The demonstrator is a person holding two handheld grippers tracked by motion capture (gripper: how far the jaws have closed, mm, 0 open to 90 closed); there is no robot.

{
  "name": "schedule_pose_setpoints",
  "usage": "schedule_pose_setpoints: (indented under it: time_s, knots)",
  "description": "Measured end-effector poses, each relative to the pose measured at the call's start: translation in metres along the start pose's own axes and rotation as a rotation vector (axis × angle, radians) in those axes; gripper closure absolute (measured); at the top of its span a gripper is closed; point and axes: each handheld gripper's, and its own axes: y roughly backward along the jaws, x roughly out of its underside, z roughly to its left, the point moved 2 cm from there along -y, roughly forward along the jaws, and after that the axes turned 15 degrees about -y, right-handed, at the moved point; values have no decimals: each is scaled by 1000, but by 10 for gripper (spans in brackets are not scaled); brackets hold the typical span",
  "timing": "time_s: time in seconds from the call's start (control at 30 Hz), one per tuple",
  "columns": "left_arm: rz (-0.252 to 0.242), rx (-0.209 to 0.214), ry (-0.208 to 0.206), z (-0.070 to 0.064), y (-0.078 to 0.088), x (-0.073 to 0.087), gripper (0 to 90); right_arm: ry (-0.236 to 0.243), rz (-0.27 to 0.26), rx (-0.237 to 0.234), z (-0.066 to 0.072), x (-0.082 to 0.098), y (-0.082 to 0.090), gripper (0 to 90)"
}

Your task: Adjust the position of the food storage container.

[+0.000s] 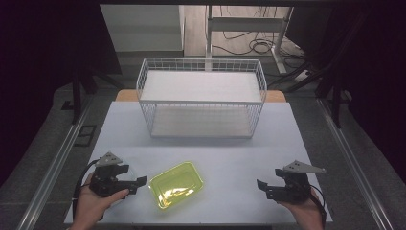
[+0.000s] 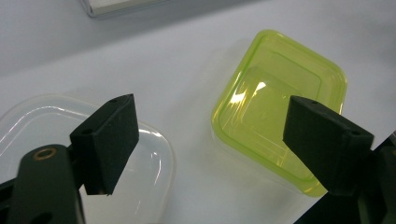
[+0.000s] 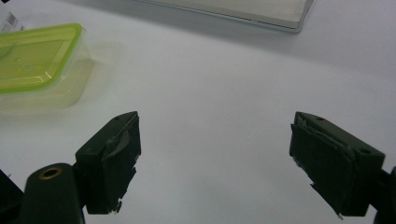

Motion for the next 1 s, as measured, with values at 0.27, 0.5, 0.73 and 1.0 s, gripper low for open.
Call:
schedule_pose_setpoints:
  time_s: [0.27, 0.5, 0.73, 1.0]
  knots:
    - [45, 0, -8, -2, 1, 2, 238, 12, 14, -2, -2, 3, -4, 167]
    - [109, 0, -4, -7, -2, 10, 395, 23, 32, 0, 0, 5, -7, 166]
    - [169, 17, -21, -15, -10, 17, 544, 30, 48, 10, -1, 7, -10, 166]
    - [240, 109, -43, -23, -22, 25, 805, 37, 55, 13, 0, 8, -11, 166]
